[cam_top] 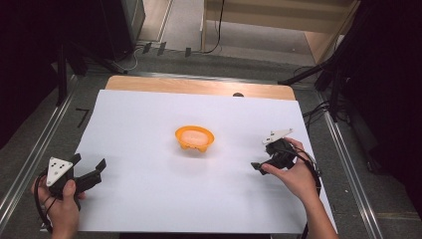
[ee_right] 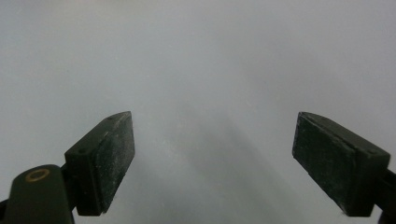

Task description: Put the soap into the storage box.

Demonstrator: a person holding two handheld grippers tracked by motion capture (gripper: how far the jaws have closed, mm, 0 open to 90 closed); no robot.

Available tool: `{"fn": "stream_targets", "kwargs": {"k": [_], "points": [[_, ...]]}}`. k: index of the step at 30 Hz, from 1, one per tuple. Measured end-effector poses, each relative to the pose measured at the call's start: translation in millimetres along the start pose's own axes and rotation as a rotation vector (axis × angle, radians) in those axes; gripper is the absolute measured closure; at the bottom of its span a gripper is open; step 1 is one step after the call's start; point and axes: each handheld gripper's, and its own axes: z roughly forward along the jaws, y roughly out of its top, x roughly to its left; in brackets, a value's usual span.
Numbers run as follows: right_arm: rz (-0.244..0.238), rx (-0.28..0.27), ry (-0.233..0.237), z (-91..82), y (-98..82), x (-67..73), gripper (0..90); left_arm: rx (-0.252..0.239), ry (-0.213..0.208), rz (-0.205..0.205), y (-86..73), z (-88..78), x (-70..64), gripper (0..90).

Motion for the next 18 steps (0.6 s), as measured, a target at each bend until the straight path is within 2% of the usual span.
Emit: {"fn": "stream_targets", "kwargs": {"k": [5,9,18], "points": [[0.031,-0.021,-0.038,-3.7,-14.9,-0.2,12.8,0.000,0.000,-0.001,0.0,0.0,0.0,15.2],[0.070,-0.021,-0.035,-5.1,-24.7,0.2,10.4,0.000,0.000,-0.001,0.0,-0.2,0.1,15.2],[0.123,-0.035,-0.036,-4.8,-53.7,0.5,6.4,0.001,0.001,0.000,0.0,-0.1,0.0,15.2]]}}
